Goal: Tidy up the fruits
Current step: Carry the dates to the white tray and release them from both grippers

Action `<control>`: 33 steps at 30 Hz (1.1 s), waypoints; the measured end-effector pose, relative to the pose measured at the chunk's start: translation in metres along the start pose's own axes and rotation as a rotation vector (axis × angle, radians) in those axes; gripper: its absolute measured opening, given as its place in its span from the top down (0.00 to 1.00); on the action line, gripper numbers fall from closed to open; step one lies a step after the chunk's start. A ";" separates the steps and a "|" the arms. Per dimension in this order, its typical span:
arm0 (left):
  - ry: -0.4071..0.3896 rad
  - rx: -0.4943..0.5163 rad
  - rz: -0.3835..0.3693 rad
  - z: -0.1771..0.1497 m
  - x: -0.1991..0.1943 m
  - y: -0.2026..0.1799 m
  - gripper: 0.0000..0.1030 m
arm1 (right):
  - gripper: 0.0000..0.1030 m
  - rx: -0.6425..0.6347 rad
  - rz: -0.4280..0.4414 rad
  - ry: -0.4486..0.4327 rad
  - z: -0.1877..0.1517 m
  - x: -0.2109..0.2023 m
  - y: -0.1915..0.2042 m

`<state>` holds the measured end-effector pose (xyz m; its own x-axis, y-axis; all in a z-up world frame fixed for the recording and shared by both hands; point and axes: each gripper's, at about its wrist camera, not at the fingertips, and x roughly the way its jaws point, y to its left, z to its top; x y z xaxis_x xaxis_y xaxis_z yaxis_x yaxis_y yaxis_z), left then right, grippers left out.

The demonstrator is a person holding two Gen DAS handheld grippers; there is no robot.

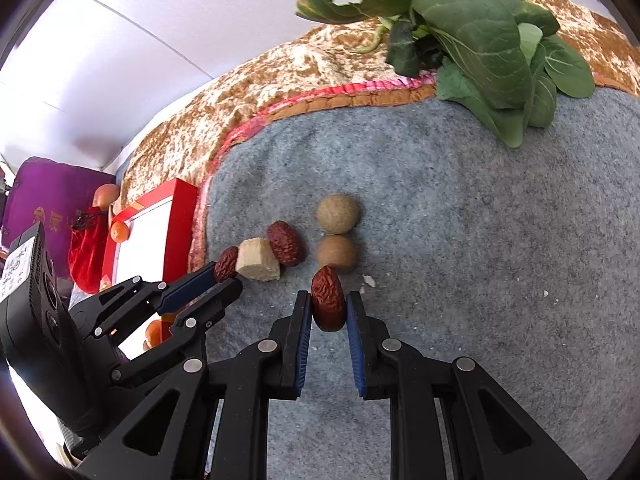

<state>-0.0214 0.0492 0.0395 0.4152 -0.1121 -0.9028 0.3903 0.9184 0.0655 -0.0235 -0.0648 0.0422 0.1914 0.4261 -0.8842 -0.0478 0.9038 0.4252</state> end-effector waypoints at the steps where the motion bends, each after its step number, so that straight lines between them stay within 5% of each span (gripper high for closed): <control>1: -0.004 -0.002 -0.001 -0.001 -0.003 0.001 0.86 | 0.83 -0.002 0.009 -0.001 0.000 0.000 0.002; 16: -0.090 -0.119 0.096 -0.032 -0.059 0.056 0.86 | 0.83 -0.121 0.110 -0.027 -0.011 0.012 0.063; 26: -0.050 -0.240 0.180 -0.062 -0.069 0.106 0.86 | 0.83 -0.318 0.219 -0.094 -0.038 0.015 0.134; 33: -0.023 -0.243 0.174 -0.066 -0.066 0.111 0.86 | 0.83 -0.417 0.199 -0.092 -0.059 0.031 0.158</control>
<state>-0.0602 0.1833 0.0784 0.4781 0.0486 -0.8770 0.1051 0.9881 0.1120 -0.0827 0.0937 0.0704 0.2236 0.6044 -0.7647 -0.4783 0.7516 0.4542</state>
